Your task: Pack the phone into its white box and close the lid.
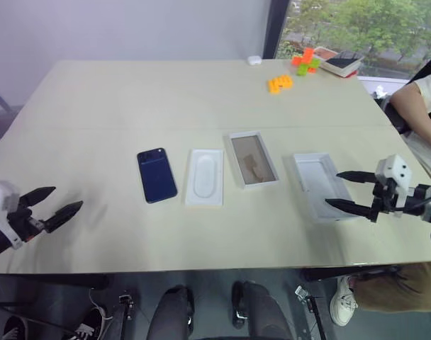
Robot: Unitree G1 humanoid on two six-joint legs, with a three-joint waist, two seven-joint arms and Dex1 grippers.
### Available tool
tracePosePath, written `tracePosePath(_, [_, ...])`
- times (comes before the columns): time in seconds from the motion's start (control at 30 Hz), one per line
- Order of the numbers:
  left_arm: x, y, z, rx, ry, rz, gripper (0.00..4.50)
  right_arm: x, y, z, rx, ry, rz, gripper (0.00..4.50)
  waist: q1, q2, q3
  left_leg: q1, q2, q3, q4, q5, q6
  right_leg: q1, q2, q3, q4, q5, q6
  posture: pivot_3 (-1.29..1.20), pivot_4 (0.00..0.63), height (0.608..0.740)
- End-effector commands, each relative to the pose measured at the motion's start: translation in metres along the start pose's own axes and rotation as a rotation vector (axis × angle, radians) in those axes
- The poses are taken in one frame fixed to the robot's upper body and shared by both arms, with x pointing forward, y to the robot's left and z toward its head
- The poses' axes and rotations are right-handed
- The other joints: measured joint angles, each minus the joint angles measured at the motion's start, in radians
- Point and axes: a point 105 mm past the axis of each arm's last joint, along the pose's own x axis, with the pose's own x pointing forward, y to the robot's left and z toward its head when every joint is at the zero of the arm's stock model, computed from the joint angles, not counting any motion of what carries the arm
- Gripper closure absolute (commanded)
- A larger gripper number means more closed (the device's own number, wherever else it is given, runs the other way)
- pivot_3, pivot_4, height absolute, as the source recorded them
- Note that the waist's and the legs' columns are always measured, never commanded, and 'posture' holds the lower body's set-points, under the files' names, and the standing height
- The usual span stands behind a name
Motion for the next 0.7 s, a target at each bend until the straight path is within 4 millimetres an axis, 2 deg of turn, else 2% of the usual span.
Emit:
tracePosePath(0.03, [0.001,-0.001,0.012,0.015,-0.012,-0.019,0.00,-0.001,-0.005,0.012,-0.041,-0.024,-0.013,0.06,0.000,0.000,0.000,0.000,0.000,0.000,0.000,0.000,0.000,0.000,0.000,0.000,0.000,0.000,0.000,0.00,0.150,0.740])
tracePosePath(0.53, [0.023,-0.014,0.032,-0.083,0.003,-0.090,0.00,0.005,-0.006,0.014,-0.058,-0.032,-0.014,0.06,-0.001,0.000,0.000,0.000,0.000,0.000,0.000,0.000,0.000,0.000,0.000,0.000,0.000,0.000,0.001,0.00,0.150,0.740])
tracePosePath(0.63, [0.029,-0.019,0.043,-0.110,-0.037,-0.101,0.00,0.009,-0.006,0.018,-0.062,-0.042,-0.005,0.06,0.000,0.000,0.000,0.000,0.000,0.000,0.000,0.000,0.000,0.000,0.000,0.000,0.001,0.001,0.001,0.00,0.150,0.740])
tracePosePath(0.7, [0.040,-0.029,0.054,-0.185,-0.046,-0.143,0.00,0.016,-0.005,0.028,-0.064,-0.064,0.012,0.06,0.000,0.000,0.000,0.000,0.000,0.000,0.001,0.000,0.000,0.000,0.000,0.000,0.001,0.001,0.001,0.00,0.150,0.740])
